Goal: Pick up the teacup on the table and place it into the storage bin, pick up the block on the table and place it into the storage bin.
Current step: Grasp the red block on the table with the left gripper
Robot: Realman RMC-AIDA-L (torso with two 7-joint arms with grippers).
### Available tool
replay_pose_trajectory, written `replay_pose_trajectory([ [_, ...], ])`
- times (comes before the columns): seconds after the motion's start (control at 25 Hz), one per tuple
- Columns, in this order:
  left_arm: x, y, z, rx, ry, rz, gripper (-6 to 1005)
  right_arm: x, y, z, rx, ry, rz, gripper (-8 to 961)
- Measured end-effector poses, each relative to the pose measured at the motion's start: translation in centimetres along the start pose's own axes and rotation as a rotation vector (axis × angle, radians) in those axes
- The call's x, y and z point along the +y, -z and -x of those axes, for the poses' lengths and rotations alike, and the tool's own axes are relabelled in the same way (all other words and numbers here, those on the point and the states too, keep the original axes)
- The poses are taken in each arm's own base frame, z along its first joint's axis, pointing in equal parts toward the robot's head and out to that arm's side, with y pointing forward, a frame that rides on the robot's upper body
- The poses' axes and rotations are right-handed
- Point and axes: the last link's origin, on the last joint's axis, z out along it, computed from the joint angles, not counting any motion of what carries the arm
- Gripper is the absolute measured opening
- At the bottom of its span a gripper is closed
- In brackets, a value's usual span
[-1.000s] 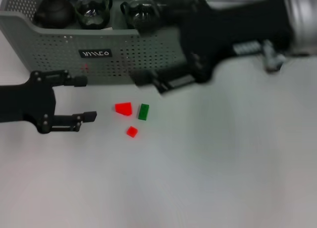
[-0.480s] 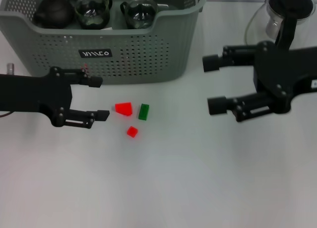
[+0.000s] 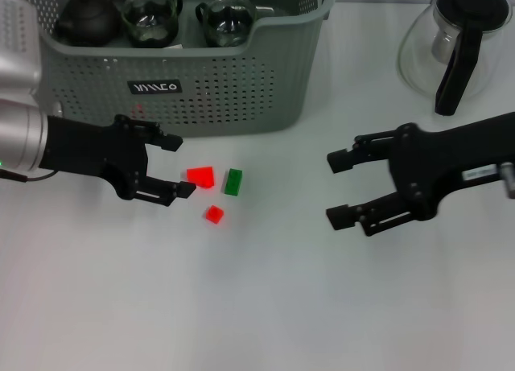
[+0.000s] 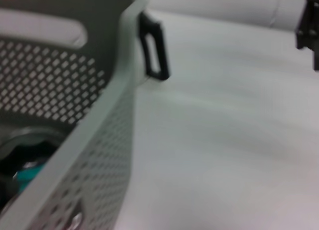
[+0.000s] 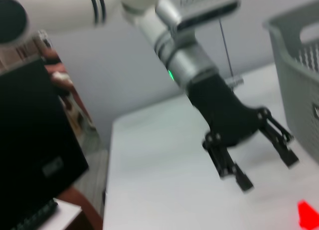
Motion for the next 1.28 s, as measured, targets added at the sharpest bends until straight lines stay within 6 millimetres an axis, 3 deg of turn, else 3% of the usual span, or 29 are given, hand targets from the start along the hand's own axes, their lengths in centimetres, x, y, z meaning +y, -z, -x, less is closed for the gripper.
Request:
replay_pose_trajectory([
  [0.32, -0.8, -1.7, 0.1, -0.106, -0.009, -0.013, 794, -1.7, -4.0, 0.6, 0.133, -0.018, 0.028, 896],
  [0.76, -0.6, -4.2, -0.1, -0.173, -0.12, -0.014, 790, -1.6, -4.6, 0.4, 0.157, -0.021, 0.041, 897],
  [1.28, -1.1, -5.3, -1.1, -0.219, -0.193, -0.017, 783, -1.7, -4.5, 0.2, 0.165, -0.057, 0.036, 897],
])
